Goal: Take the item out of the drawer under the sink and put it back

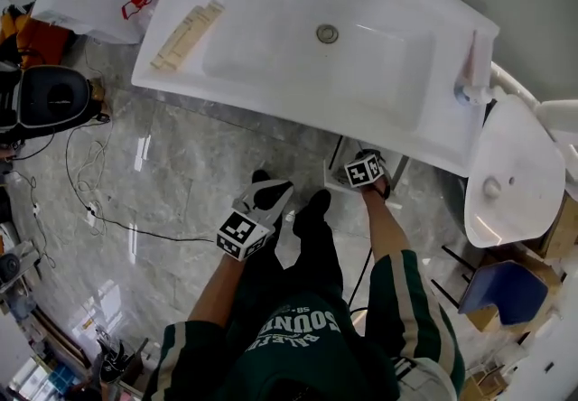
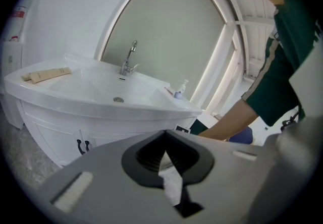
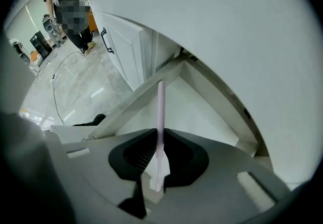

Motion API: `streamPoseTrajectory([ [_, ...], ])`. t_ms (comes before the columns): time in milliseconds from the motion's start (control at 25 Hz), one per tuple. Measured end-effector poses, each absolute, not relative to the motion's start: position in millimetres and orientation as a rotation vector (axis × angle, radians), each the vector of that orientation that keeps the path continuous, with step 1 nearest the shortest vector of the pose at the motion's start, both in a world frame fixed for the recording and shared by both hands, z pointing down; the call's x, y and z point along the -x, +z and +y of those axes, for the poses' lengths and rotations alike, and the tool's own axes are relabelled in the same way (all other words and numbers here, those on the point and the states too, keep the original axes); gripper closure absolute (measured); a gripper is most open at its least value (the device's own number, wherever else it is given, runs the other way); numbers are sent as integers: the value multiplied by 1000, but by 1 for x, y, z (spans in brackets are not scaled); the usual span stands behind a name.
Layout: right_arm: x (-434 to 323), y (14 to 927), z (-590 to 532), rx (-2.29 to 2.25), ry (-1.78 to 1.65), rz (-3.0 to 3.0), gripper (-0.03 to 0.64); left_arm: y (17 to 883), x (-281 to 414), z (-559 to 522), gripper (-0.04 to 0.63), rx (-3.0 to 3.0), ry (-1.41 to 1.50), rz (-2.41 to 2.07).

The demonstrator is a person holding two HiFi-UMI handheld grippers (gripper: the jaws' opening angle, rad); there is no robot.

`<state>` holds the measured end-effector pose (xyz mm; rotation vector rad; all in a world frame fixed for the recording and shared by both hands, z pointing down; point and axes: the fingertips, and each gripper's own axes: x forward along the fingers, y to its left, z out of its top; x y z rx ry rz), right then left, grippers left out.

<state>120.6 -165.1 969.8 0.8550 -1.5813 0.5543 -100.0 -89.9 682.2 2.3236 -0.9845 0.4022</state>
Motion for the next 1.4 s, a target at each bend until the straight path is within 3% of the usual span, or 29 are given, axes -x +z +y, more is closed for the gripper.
streamPoseTrajectory([
  [800,-98,825,-103,-1032,537,-1709,569,614,123,-107,545,-2431,377,-921],
  [1400,-69,616,-173,-1344,491,-2109,569,548,119,-158,545,-2558,318,-1001],
])
